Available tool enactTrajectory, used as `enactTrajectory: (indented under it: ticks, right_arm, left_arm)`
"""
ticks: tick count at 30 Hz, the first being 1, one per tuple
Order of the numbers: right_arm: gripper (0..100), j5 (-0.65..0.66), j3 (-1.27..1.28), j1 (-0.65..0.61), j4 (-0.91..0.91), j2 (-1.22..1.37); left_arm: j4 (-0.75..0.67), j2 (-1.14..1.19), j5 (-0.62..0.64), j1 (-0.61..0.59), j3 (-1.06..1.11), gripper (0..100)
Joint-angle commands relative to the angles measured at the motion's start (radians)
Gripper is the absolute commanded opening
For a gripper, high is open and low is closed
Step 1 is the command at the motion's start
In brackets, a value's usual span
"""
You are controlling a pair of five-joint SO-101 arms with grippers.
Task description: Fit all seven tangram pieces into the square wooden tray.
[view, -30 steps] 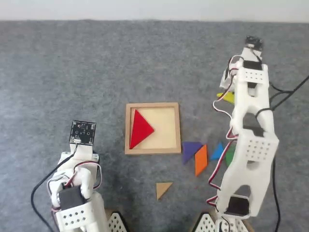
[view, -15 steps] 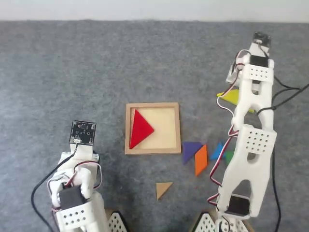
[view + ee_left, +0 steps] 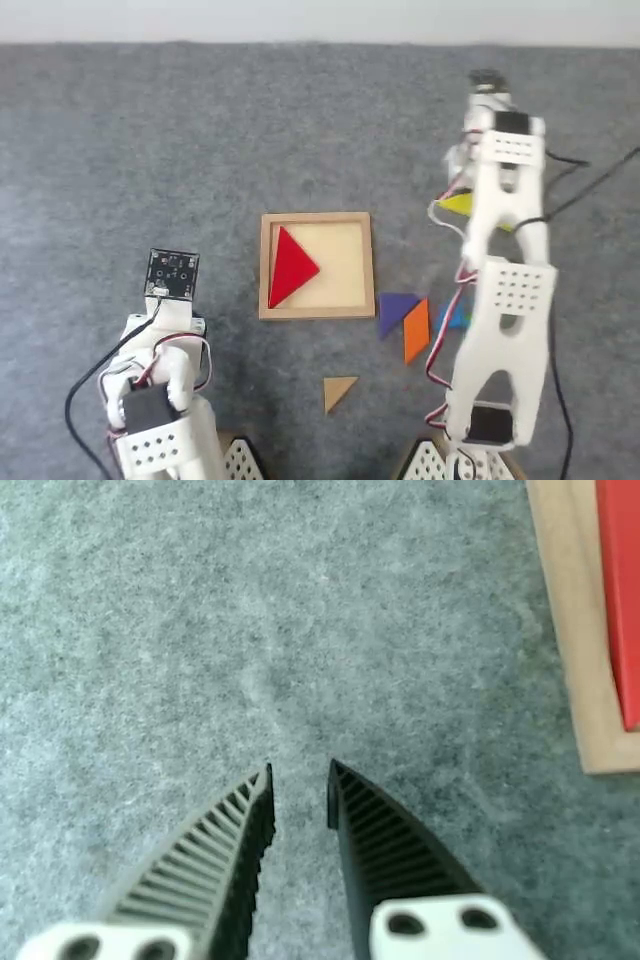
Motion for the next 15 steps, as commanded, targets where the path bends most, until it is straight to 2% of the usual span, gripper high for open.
enactTrajectory:
  ticks: [1, 5, 10, 15]
  right_arm:
    - [0.8, 0.204, -0.031, -0.105, 0.087, -0.008]
    - [0.8, 0.292, -0.034, -0.116, 0.166, -0.018]
    - [0.9, 0.519, -0.034, -0.114, 0.338, -0.018]
    - [0.7, 0.548, -0.003, -0.053, 0.363, -0.113]
  left_arm:
    - [0.008, -0.011, 0.006, 0.003, -0.008, 9]
    - [0.008, -0.011, 0.006, 0.003, -0.008, 9]
    - [0.008, -0.011, 0.006, 0.003, -0.008, 9]
    - [0.008, -0.011, 0.006, 0.003, -0.008, 9]
